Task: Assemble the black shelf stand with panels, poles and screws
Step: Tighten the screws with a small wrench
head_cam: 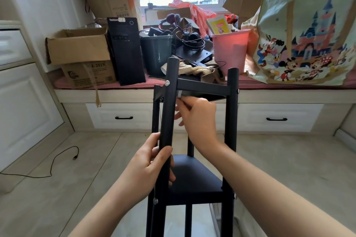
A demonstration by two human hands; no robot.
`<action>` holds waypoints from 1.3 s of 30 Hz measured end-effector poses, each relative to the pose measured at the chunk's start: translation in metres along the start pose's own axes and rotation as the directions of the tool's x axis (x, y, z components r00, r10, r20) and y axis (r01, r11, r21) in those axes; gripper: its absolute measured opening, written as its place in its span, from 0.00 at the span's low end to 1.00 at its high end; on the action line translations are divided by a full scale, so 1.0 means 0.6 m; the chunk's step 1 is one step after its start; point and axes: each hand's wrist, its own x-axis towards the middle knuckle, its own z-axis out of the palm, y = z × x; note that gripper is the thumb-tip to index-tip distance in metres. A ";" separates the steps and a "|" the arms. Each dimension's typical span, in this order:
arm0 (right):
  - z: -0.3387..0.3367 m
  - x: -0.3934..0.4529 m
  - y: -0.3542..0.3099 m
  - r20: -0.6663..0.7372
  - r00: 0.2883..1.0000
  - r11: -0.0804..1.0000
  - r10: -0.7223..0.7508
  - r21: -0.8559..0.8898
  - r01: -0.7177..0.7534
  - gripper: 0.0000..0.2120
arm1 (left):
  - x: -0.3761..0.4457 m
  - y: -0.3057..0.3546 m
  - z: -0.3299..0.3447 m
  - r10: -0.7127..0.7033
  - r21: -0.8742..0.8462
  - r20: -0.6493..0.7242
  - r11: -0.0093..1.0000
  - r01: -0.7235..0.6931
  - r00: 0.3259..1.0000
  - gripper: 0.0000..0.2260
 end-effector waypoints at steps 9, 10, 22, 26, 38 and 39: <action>0.028 0.010 0.011 -0.169 0.981 0.994 -0.090 0.039 0.098 0.08 | 0.002 0.003 0.002 0.001 -0.006 0.000 1.000 -0.001 1.000 0.06; 0.027 0.010 0.009 -0.176 0.981 0.995 -0.085 0.035 0.092 0.09 | 0.003 0.003 0.003 -0.001 -0.012 -0.002 1.000 0.001 1.000 0.06; -0.006 -0.002 0.016 -0.014 1.000 0.996 -0.020 -0.087 0.019 0.09 | 0.007 -0.003 -0.007 0.008 0.007 0.005 1.000 -0.008 1.000 0.06; -0.029 -0.006 0.006 0.030 0.998 0.988 -0.052 -0.147 0.055 0.10 | 0.004 -0.004 -0.009 0.005 0.005 0.020 1.000 -0.005 1.000 0.07; -0.038 0.001 -0.016 -0.014 0.992 0.967 -0.122 -0.228 0.116 0.11 | 0.001 -0.001 -0.011 0.007 -0.006 0.045 1.000 -0.006 0.999 0.06; -0.035 0.000 -0.015 -0.021 0.993 0.972 -0.116 -0.210 0.109 0.12 | 0.000 0.000 -0.011 0.004 -0.014 0.049 1.000 -0.003 0.999 0.06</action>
